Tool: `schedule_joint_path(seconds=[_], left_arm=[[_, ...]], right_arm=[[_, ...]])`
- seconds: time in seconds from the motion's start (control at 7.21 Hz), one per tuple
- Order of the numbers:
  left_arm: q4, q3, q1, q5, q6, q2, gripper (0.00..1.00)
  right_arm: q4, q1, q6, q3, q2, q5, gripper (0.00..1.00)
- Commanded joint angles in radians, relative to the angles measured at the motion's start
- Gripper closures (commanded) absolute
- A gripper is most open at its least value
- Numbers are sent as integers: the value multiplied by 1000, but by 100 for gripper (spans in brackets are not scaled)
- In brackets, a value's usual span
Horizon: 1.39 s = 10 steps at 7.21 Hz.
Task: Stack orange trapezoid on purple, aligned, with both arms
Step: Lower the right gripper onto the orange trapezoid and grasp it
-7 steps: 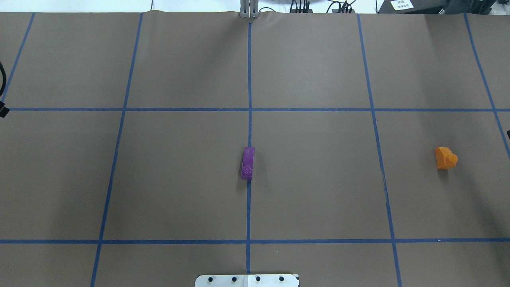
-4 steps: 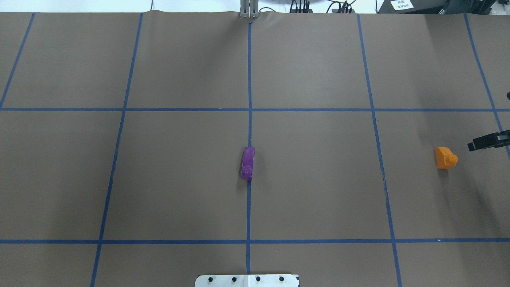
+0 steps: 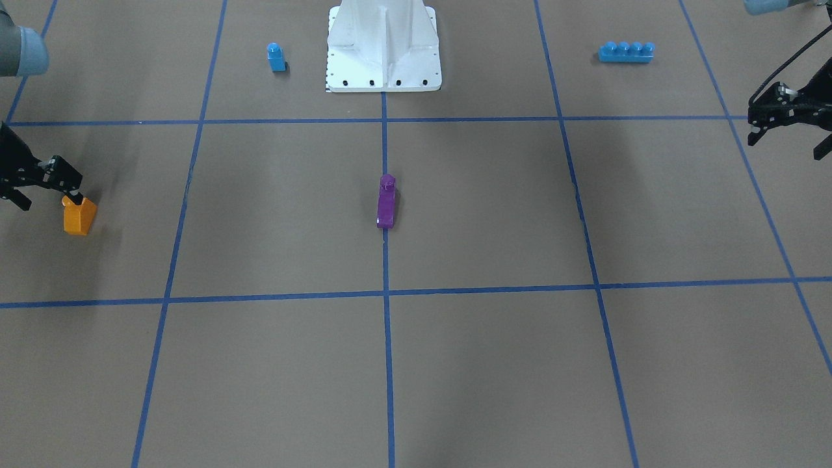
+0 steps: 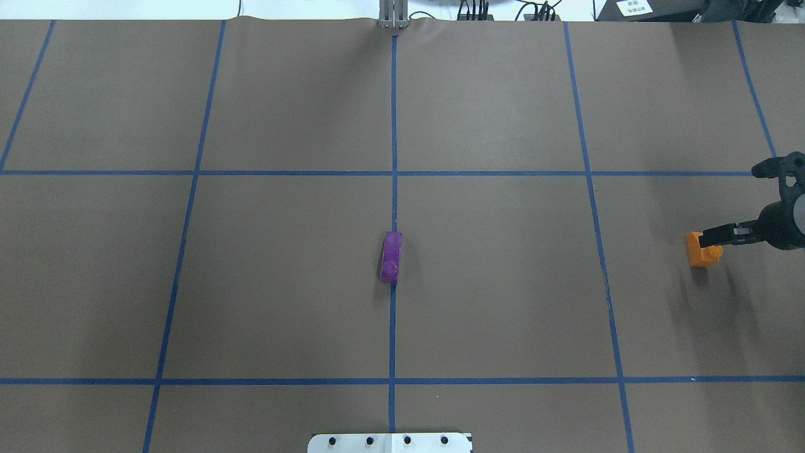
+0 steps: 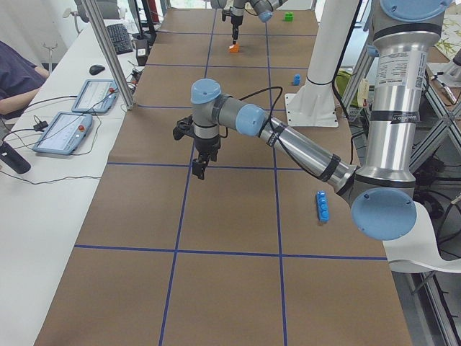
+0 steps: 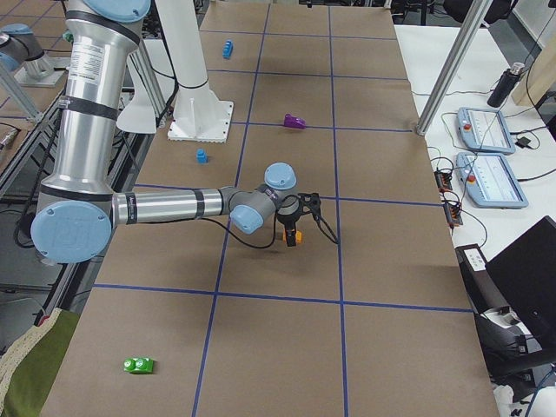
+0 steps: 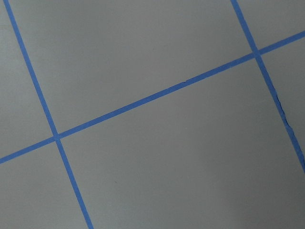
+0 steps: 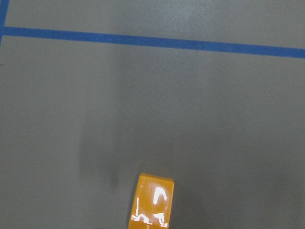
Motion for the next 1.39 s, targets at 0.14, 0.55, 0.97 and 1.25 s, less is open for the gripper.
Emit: schedule_joint_path(seconds=[0.14,0.55,0.97,1.25], left_arm=[[0,2,0,0,0,1,0],[0,4,2,0,0,0,0],[0,8,3,0,0,0,0],[0,10,3,0,2,0,0]], right_arm=[[-8,-49,9,-6,2,-38,16],[-12,-63,9,-19,4,-40,32],[-12,-71,9,-23,7,-40,42],[-12,-72,9,-25,20,-40,84]])
